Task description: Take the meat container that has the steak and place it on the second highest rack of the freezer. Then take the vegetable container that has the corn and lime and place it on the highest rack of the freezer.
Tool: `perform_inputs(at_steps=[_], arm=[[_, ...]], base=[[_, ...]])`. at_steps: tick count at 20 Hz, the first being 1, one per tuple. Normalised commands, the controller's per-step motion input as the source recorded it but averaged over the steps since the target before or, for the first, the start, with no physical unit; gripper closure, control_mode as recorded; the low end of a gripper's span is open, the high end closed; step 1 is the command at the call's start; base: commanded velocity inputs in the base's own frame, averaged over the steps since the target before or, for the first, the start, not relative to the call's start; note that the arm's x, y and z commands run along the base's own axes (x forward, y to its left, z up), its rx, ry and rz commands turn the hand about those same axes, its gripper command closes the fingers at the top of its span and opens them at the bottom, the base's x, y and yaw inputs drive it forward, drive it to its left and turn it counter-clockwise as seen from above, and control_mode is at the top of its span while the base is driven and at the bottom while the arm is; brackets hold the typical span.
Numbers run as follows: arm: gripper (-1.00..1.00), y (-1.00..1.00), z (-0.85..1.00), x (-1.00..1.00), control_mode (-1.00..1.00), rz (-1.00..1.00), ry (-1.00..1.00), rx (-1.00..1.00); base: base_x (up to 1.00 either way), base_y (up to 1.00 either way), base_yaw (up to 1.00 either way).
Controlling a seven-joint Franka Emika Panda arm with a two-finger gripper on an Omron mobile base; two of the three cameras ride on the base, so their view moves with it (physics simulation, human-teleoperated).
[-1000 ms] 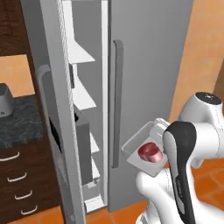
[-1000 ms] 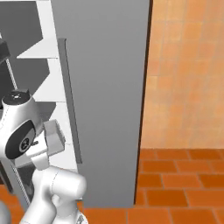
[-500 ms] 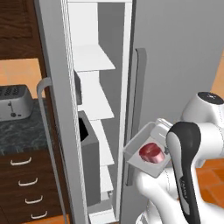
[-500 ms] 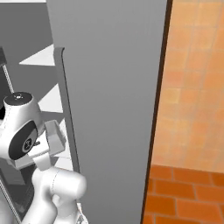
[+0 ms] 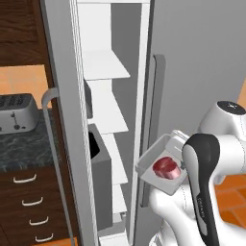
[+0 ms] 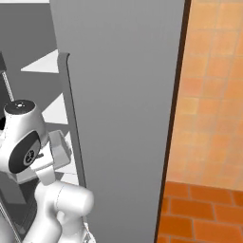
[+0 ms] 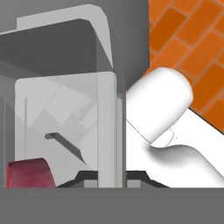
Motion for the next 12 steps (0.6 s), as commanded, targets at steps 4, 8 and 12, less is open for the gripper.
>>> perform_inputs(at_steps=[4, 8, 12], arm=[[1.0, 0.0, 0.0, 0.0, 1.0, 0.0, 0.0, 0.0], [1.0, 0.0, 0.0, 0.0, 1.0, 0.0, 0.0, 0.0], [1.0, 0.0, 0.0, 0.0, 1.0, 0.0, 0.0, 0.0]], base=[[0.0, 0.46, 0.0], [0.0, 0.59, 0.03], [0.0, 0.15, 0.01]])
